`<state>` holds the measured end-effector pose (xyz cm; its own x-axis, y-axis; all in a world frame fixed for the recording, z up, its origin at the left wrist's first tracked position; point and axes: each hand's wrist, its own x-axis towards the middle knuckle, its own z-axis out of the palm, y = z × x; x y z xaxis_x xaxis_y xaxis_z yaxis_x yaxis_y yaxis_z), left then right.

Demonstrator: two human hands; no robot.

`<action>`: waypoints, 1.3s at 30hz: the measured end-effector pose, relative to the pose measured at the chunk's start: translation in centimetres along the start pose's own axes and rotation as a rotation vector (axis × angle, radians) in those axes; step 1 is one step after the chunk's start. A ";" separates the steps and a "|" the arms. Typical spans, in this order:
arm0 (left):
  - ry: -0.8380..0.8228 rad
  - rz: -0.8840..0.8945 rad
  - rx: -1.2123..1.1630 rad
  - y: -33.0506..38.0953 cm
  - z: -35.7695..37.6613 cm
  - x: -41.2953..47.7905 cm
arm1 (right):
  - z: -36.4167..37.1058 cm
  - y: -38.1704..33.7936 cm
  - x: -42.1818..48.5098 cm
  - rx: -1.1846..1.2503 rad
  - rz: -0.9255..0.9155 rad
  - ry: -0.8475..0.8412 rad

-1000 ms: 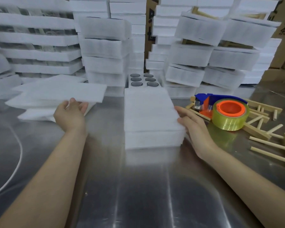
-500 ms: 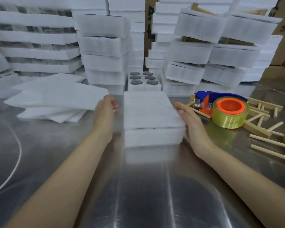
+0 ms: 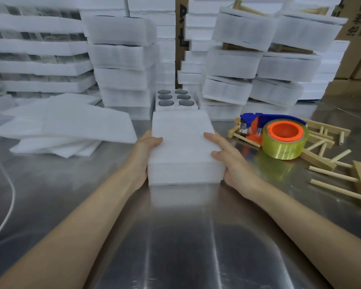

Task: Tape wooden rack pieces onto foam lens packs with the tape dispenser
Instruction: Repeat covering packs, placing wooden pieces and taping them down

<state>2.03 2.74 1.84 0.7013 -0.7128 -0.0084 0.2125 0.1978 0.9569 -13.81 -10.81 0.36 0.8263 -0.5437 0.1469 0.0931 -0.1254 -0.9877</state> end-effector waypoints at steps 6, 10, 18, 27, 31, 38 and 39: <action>0.002 0.008 0.001 0.0 -0.2 0.1 | 0.0 -0.4 0.1 -0.230 -0.053 -0.022; -0.002 0.009 0.021 0.0 -0.4 0.2 | -0.3 -0.7 0.0 -0.412 -0.148 -0.040; -0.028 0.019 0.092 0.0 -0.6 0.2 | -0.9 -1.9 -0.4 -0.512 -0.114 -0.142; -0.100 0.072 0.148 -0.1 0.1 -0.3 | -3.1 -2.9 -0.3 -0.653 -0.125 -0.265; -0.076 0.001 0.153 -0.3 0.9 -0.5 | -4.6 -4.0 -0.3 -0.763 -0.197 -0.161; -0.054 0.001 0.170 -0.4 1.0 -0.4 | -9.1 -6.9 -1.3 -1.445 0.409 0.282; -0.063 0.003 0.177 -0.4 1.0 -0.4 | -10.0 -6.9 -2.0 -1.491 0.571 0.213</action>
<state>0.98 2.27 1.75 0.6567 -0.7542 0.0076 0.0832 0.0825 0.9931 -21.66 -17.16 7.45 0.4614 -0.8841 -0.0740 -0.8866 -0.4625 -0.0027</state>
